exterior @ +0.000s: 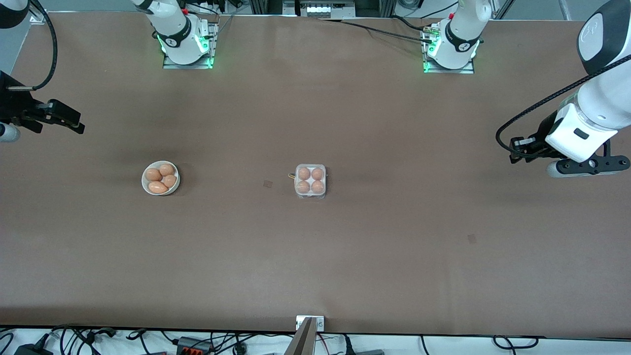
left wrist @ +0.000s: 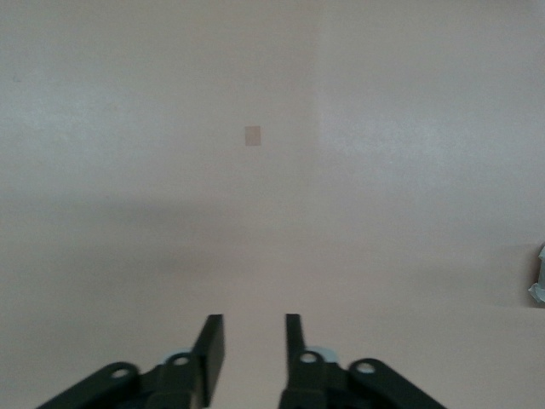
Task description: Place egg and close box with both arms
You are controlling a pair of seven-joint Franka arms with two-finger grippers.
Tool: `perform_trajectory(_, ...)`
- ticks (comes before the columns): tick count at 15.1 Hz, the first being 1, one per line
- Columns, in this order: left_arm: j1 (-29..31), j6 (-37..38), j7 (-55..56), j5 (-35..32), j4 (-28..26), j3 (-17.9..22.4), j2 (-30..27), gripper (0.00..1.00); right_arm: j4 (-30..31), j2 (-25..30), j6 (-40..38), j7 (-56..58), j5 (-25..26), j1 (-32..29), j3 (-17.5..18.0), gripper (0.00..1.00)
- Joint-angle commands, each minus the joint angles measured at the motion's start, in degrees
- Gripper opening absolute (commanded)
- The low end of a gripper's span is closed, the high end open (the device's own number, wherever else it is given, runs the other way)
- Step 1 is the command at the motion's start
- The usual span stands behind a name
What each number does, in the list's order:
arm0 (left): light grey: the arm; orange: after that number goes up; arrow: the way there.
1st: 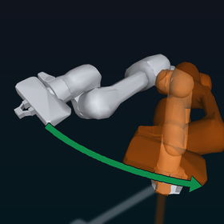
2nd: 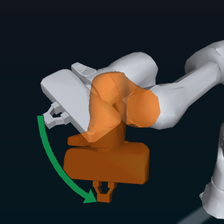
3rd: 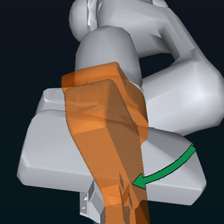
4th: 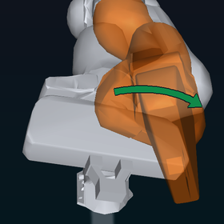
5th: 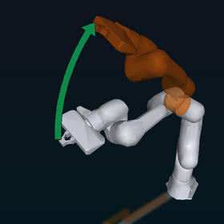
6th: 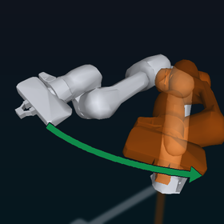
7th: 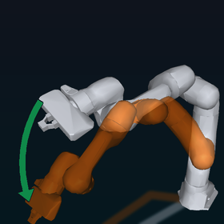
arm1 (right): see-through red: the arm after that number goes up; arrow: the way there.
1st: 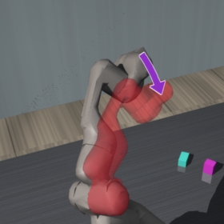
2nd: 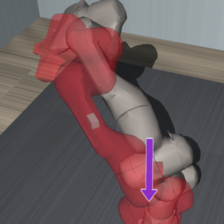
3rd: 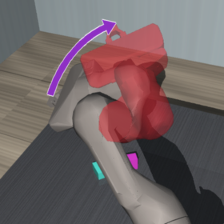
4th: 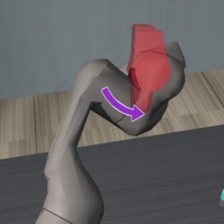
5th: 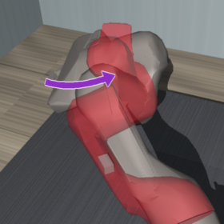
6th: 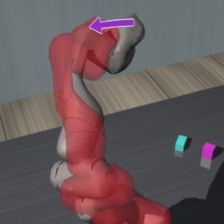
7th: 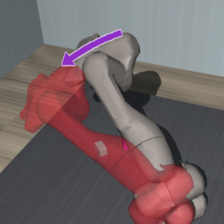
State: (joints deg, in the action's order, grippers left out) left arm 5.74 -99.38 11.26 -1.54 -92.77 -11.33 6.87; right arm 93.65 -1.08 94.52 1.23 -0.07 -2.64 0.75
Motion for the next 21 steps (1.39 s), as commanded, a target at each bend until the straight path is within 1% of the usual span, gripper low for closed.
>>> perform_trajectory(1, 0.9, -0.2, -0.8, -0.7, -1.7, -0.6, -1.7, 1.00, 1.3, 1.4, -0.1, 0.9, 0.4, -0.9, 0.7, 1.00)
perform_trajectory(6, 0.9, 2.2, -1.8, -1.0, -1.3, -0.7, -1.7, 1.00, 1.7, 1.8, 0.0, 0.9, 0.4, -0.7, 0.7, 1.00)
perform_trajectory(21, 0.8, 2.3, -1.0, -0.6, -0.7, -0.8, -1.5, 1.00, 1.8, 2.6, -0.9, 0.9, 0.5, -0.7, 0.7, 1.00)
